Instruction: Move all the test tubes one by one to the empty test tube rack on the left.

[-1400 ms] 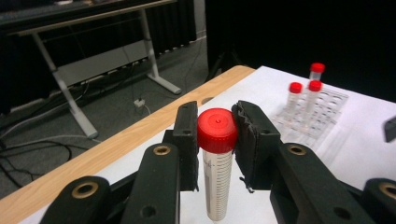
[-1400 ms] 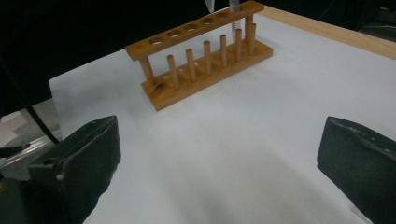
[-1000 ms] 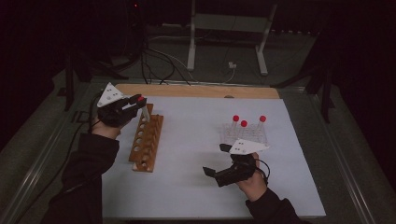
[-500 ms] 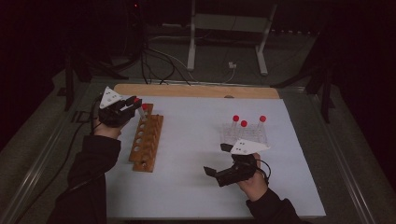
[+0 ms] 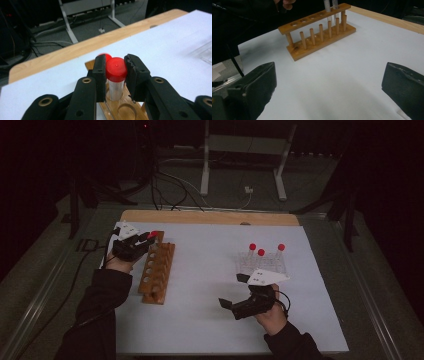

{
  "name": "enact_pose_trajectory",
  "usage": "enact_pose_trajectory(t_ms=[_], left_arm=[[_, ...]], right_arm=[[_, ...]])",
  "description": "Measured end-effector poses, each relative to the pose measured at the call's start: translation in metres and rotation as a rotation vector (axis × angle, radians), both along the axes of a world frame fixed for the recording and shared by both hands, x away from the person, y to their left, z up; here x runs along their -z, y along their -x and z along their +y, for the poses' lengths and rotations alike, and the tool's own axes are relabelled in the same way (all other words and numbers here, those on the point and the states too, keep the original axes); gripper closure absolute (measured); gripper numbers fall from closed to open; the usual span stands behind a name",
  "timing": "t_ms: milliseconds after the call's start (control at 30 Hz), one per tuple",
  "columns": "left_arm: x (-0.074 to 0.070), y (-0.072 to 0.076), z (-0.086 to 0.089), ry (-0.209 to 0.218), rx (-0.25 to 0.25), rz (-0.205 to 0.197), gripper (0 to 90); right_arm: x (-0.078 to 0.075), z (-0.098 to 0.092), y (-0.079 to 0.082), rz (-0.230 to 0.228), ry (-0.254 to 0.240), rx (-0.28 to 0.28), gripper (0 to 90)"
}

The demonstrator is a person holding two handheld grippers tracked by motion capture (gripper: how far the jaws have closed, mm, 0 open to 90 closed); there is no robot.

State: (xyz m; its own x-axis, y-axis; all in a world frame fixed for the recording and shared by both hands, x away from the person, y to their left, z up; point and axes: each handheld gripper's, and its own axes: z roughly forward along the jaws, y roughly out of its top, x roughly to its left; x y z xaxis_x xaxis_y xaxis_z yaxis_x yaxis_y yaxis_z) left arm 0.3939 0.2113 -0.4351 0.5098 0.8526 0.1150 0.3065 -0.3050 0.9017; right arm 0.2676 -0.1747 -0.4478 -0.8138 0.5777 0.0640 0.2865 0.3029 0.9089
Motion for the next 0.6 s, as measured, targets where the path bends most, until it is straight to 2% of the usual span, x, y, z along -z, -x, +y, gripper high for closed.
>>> enact_pose_trajectory(t_ms=[333,500,600], left_arm=[[0.0072,-0.0037,-0.0032,-0.039,-0.001,0.041,71.9],[0.0086,-0.0034,-0.0025,-0.028,-0.001,0.041,71.8],[0.0071,-0.0043,-0.0012,-0.018,0.002,0.063,71.2]], right_arm=[[0.0005,-0.0007,-0.0008,0.005,0.003,-0.001,0.0],[-0.0001,-0.0019,-0.0008,0.005,-0.004,0.001,0.0],[-0.0007,-0.0022,-0.0008,0.005,-0.006,0.001,0.0]])
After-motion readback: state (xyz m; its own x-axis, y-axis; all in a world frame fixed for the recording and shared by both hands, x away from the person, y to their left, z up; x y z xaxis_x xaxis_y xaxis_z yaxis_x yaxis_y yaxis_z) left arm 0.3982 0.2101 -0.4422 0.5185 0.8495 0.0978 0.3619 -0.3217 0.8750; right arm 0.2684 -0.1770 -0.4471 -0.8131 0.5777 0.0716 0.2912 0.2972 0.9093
